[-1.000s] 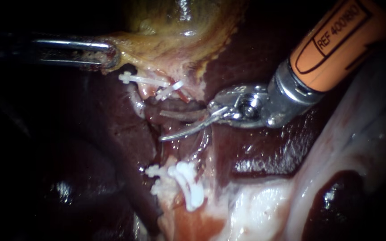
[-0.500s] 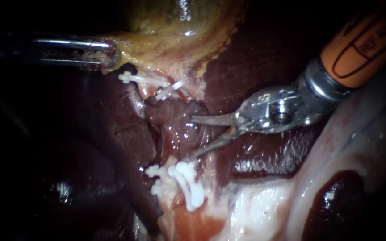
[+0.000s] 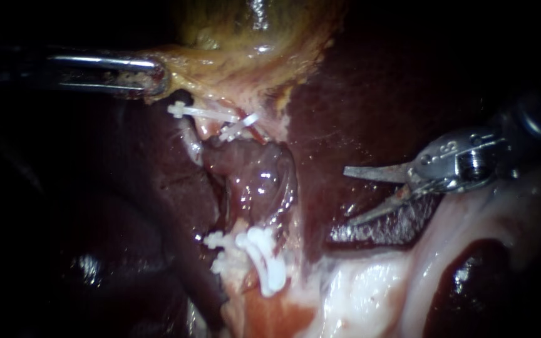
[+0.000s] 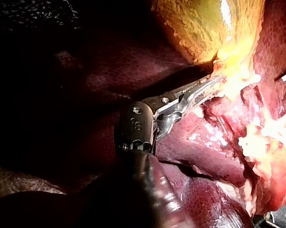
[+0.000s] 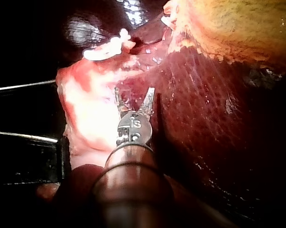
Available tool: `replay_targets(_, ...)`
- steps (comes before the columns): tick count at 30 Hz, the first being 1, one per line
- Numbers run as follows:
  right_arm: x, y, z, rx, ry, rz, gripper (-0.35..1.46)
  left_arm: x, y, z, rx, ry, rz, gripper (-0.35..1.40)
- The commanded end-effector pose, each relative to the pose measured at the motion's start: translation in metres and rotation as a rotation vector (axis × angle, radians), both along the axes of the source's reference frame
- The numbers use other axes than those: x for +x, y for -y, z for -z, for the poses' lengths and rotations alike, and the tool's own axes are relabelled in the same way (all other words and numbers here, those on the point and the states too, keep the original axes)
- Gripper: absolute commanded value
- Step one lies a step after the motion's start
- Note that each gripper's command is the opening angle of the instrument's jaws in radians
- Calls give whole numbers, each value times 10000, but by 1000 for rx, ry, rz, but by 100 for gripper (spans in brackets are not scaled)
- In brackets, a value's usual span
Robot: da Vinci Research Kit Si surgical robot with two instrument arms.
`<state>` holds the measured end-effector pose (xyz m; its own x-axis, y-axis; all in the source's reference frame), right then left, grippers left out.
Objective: Go back from the cut right tube
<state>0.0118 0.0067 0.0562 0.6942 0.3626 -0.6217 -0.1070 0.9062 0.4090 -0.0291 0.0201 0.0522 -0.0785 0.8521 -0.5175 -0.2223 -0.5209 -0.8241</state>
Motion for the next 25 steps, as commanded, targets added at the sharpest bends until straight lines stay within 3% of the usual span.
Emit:
replay_targets(1, -1, 0, 0, 1, -1, 1, 143, -3, 1, -2, -3, -3, 3, -35)
replay_targets(13, -3, 0, 0, 1, -1, 1, 145, -43, 15, -43, -24, -7, -17, -35)
replay_targets(25, -2, -1, 0, 0, 0, -2, 145, -46, 16, -46, -20, -8, -19, -35)
